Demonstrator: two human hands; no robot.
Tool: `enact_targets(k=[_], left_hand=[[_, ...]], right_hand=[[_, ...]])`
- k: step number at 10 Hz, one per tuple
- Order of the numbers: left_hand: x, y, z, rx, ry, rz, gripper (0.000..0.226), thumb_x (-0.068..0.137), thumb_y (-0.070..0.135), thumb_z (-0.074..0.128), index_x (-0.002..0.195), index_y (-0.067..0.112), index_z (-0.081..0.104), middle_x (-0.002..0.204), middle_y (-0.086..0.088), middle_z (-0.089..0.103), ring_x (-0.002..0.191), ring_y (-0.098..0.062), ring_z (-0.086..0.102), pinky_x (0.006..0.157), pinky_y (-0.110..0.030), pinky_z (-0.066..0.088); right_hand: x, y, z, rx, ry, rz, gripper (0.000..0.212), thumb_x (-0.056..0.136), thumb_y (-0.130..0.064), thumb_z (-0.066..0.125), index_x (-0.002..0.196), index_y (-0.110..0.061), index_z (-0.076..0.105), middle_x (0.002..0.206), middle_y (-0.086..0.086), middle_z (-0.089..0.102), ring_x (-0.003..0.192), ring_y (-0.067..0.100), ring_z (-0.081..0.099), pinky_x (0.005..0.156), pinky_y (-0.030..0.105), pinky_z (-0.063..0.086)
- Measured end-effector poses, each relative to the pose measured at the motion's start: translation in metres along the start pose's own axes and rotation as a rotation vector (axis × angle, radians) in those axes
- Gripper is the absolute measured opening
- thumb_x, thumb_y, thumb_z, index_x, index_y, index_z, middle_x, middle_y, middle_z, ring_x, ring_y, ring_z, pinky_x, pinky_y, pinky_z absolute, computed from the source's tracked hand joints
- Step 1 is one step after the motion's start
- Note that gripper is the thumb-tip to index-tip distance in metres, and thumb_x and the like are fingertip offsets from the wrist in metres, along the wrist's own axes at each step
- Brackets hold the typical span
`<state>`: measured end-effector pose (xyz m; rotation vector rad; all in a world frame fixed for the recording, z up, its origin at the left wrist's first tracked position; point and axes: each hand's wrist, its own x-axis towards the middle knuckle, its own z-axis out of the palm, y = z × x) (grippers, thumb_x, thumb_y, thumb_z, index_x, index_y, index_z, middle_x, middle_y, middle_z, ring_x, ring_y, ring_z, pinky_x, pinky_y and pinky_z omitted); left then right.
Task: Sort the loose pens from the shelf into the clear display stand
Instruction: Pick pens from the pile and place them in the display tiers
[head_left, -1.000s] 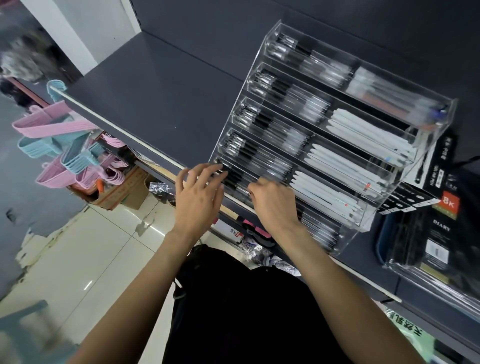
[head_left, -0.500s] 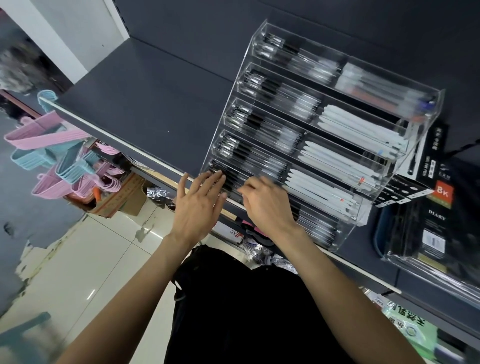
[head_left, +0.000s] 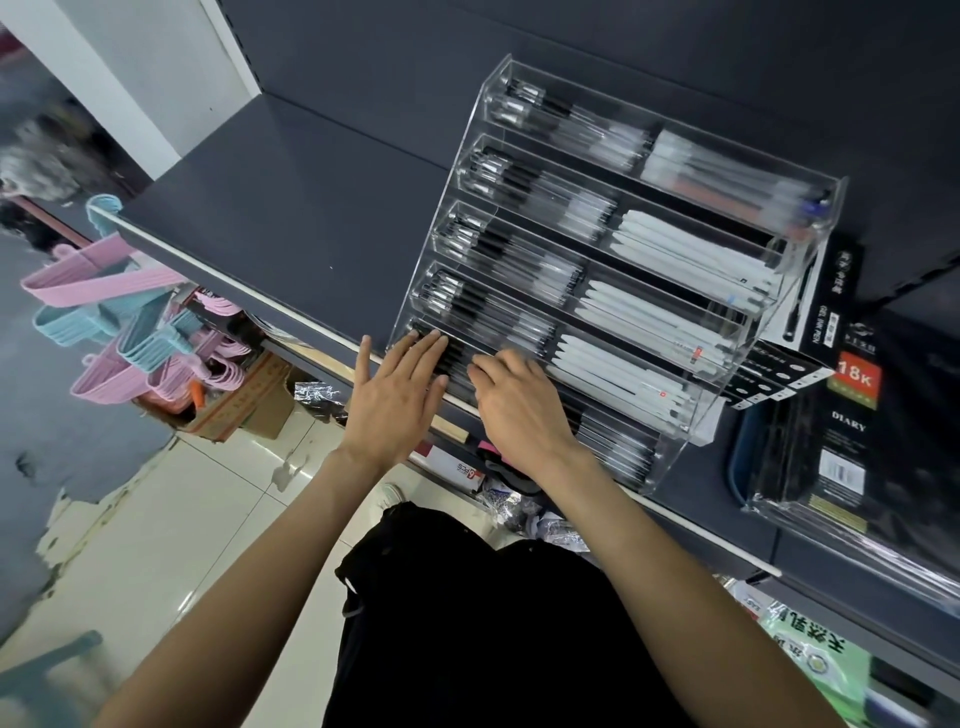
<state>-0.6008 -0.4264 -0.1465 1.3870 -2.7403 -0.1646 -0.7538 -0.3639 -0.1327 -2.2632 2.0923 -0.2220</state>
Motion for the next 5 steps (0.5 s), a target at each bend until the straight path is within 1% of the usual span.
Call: enact_targets(k=[1, 2, 3, 4, 5], left_hand=[[0.001, 0.0, -0.002, -0.05, 0.02, 0.003, 0.057, 0.099, 0.042, 0.015, 0.14, 0.017, 0.045, 0.138, -0.001, 0.052, 0.137, -0.021, 0.037, 0.117, -0.049, -0.001], [0.003, -0.001, -0.005, -0.114, 0.056, -0.003, 0.055, 0.099, 0.04, 0.018, 0.136, 0.015, 0.049, 0.135, -0.003, 0.055, 0.136, -0.021, 0.039, 0.118, -0.046, 0.003], [0.005, 0.0, -0.01, -0.176, 0.145, -0.005, 0.047, 0.099, 0.036, 0.027, 0.126, 0.014, 0.057, 0.123, -0.005, 0.062, 0.124, -0.025, 0.051, 0.113, -0.045, 0.026], [0.006, 0.008, -0.032, -0.31, 0.311, -0.162, 0.028, 0.097, 0.029, 0.044, 0.109, 0.014, 0.064, 0.097, -0.001, 0.069, 0.092, -0.022, 0.062, 0.081, -0.035, 0.048], [0.004, 0.012, -0.057, -0.627, 0.396, -0.351, 0.014, 0.096, 0.025, 0.05, 0.1, 0.019, 0.062, 0.079, 0.007, 0.064, 0.067, -0.008, 0.058, 0.06, -0.022, 0.046]], right_hand=[[-0.003, 0.001, -0.002, 0.036, 0.006, 0.012, 0.029, 0.09, -0.009, 0.057, 0.118, -0.004, 0.06, 0.122, 0.01, 0.062, 0.114, 0.027, 0.053, 0.092, 0.039, 0.046], [-0.006, 0.003, -0.008, 0.09, -0.021, 0.005, 0.033, 0.093, -0.011, 0.051, 0.126, -0.006, 0.055, 0.128, 0.009, 0.057, 0.12, 0.025, 0.049, 0.097, 0.037, 0.041], [-0.01, 0.007, -0.015, 0.168, -0.013, 0.013, 0.033, 0.094, -0.014, 0.049, 0.126, -0.01, 0.055, 0.125, 0.006, 0.059, 0.117, 0.022, 0.05, 0.098, 0.035, 0.041], [-0.013, 0.005, -0.028, 0.268, 0.104, 0.071, 0.017, 0.091, -0.016, 0.054, 0.105, -0.012, 0.063, 0.098, 0.003, 0.067, 0.095, 0.018, 0.059, 0.081, 0.031, 0.05], [-0.018, 0.0, -0.046, 0.374, 0.29, 0.167, 0.006, 0.087, -0.015, 0.061, 0.092, -0.012, 0.062, 0.082, -0.002, 0.066, 0.075, 0.011, 0.06, 0.061, 0.018, 0.043]])
